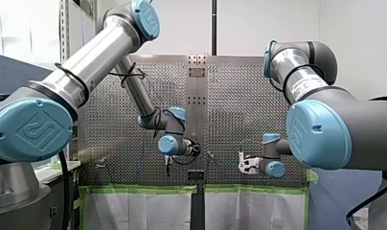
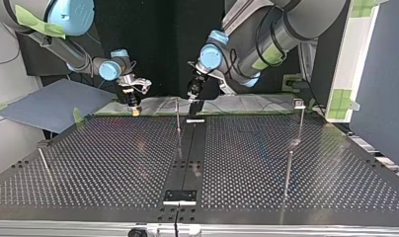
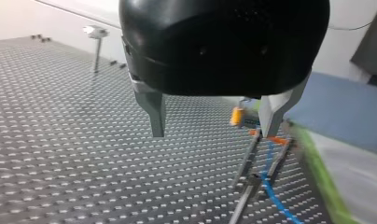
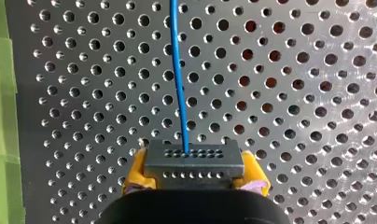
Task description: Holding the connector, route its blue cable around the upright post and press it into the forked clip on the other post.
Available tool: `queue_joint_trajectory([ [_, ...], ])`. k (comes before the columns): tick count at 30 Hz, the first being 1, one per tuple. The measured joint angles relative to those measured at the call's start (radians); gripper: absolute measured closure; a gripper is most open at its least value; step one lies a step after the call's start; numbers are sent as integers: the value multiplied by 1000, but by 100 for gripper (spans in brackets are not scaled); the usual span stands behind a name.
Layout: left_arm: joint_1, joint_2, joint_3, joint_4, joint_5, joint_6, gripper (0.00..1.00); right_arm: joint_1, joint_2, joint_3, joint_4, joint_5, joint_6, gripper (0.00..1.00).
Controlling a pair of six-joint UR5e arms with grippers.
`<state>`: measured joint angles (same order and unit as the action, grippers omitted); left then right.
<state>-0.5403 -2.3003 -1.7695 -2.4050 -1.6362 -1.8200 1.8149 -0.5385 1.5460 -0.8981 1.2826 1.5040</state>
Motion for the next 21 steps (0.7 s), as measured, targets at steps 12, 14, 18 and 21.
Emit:
queue_joint_trajectory([
  [12,-2,103,-103,23,-103,-63,1,4,0,0,-4,-3,6,100],
  [14,-3,117,-117,24,-116,-55,1,6,0,0,-4,-5,7,100],
  [18,-1,151,-151,25,-130,-25,1,8,0,0,-6,-7,8,100],
  [21,-1,179,-179,26,-132,3,1,8,0,0,-7,-8,8,100],
])
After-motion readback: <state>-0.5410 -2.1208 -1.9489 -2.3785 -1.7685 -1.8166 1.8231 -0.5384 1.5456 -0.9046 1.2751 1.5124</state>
